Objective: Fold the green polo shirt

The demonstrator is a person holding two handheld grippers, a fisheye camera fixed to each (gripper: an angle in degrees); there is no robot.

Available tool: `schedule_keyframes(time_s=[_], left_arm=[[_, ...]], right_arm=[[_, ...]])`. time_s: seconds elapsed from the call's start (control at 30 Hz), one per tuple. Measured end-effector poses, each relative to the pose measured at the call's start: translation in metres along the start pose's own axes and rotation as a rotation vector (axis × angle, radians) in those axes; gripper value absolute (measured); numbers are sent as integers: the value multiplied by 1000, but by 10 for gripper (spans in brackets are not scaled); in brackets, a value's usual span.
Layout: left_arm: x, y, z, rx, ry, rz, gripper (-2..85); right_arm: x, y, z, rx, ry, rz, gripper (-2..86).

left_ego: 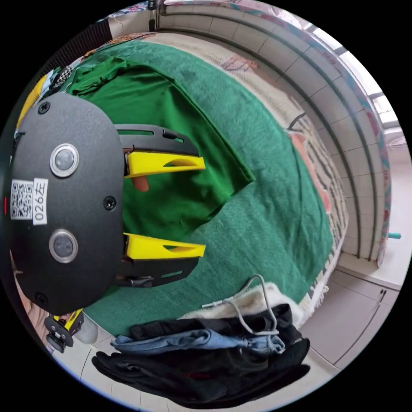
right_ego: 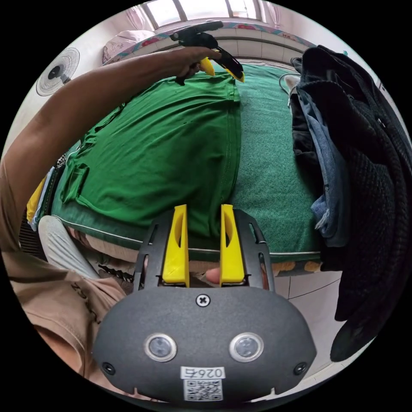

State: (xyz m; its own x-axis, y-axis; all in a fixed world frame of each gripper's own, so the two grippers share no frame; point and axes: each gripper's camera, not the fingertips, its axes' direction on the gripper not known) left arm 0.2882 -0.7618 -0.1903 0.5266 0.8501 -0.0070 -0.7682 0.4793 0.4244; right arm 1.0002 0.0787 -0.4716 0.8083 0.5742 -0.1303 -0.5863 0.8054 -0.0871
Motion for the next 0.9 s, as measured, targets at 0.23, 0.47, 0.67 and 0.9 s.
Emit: schedule_keyframes(time_s=[0.23,0.47,0.67,0.9], left_arm=[[46,17,59,-4,18,22,25],[20,101,71,134,352,-75,3],[-45,230,30,333,597,-165,1],[-150,443,-22,471,569,-254,1]], right_arm=[[20,-20,27,-29,-42,-32,13],[9,-25,26,29,-63,-84,-13],[11,-34,-16,243,-452,-108,-13],[-98,-84,-9,322,-834,-238,-14]])
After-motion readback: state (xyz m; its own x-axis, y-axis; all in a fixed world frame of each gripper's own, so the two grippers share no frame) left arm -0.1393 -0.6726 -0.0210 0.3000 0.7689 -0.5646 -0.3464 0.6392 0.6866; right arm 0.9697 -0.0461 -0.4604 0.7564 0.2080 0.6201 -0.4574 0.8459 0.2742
